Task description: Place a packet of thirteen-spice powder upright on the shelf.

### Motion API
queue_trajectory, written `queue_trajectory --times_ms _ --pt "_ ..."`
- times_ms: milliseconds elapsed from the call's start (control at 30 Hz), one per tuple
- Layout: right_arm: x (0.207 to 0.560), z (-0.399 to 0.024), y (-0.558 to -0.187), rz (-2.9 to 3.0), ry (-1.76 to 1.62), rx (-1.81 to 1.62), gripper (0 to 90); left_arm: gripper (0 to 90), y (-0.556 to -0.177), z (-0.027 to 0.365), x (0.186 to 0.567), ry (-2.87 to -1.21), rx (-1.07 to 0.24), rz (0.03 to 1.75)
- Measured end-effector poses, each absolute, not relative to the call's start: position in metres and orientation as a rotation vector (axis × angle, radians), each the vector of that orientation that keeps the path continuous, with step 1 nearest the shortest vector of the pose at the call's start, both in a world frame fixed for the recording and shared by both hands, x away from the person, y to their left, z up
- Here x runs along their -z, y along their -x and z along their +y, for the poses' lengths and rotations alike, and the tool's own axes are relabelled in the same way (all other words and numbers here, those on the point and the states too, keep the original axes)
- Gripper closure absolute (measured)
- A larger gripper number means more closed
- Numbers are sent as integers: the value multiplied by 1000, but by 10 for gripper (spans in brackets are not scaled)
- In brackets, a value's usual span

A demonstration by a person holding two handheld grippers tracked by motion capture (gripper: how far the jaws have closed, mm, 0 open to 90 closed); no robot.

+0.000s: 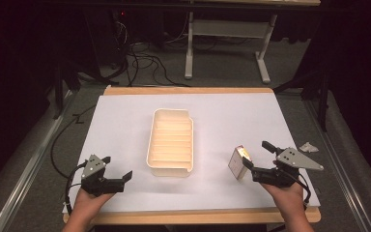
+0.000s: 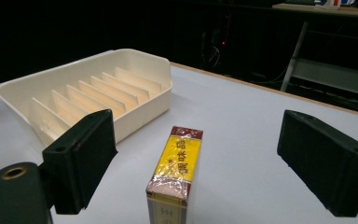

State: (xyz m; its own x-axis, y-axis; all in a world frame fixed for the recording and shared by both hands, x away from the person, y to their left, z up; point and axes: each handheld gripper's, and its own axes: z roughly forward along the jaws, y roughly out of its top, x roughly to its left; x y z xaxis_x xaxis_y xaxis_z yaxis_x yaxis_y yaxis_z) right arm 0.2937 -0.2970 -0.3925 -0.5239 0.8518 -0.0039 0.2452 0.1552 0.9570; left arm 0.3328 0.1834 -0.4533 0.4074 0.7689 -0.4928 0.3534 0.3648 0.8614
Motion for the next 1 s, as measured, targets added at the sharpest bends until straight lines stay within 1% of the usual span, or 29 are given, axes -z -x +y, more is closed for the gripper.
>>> queue_trajectory --times_ms 467,1000 --pt "413 -284 -301 1927 -1086 -1331 148 20 -332 184 452 -1235 -357 1173" --pt "436 -280 -306 1960 -1167 -1280 262 21 -332 182 452 -1239 -358 1169"
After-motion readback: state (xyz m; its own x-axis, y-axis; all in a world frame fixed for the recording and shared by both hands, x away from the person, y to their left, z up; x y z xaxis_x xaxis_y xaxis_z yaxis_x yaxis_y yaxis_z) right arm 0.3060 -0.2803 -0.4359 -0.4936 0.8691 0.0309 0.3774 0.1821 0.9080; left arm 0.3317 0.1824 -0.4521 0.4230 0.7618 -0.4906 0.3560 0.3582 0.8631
